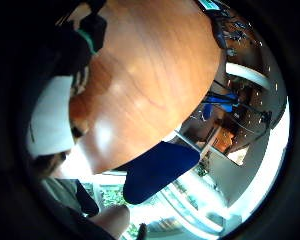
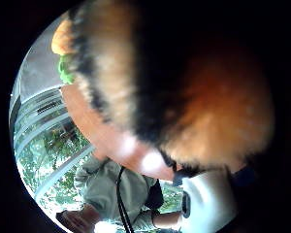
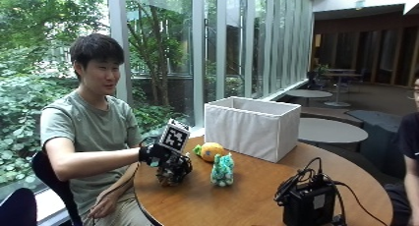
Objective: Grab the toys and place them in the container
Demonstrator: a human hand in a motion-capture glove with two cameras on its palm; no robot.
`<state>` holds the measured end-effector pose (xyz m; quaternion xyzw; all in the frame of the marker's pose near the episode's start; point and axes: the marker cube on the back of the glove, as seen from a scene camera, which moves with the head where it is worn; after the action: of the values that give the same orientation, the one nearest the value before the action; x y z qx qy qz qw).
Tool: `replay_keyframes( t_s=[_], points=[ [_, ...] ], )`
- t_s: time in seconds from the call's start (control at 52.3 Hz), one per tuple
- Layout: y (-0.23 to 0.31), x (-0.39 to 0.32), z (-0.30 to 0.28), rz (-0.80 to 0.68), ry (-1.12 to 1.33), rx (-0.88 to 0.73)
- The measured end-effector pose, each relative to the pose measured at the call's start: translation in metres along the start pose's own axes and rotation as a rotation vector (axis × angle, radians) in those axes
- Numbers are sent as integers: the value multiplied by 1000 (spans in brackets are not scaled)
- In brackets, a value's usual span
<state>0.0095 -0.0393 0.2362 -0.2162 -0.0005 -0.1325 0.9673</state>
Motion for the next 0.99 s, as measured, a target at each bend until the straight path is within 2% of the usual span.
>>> replay_keyframes(
  t_s=[0.038,0.096,0.172,0.383,0.593,0.784,0.995],
  points=[
    [-2,-1,0,-10,6,-5],
    [-19,-26,18,110,60,7],
    [-30,-16,15,239,-7,44],
    [-33,-40,32,83,-26,11],
    [-34,-26,24,177,-46,40],
    [-32,-41,33,93,-42,26],
    [-33,-27,26,168,-41,48]
  ],
)
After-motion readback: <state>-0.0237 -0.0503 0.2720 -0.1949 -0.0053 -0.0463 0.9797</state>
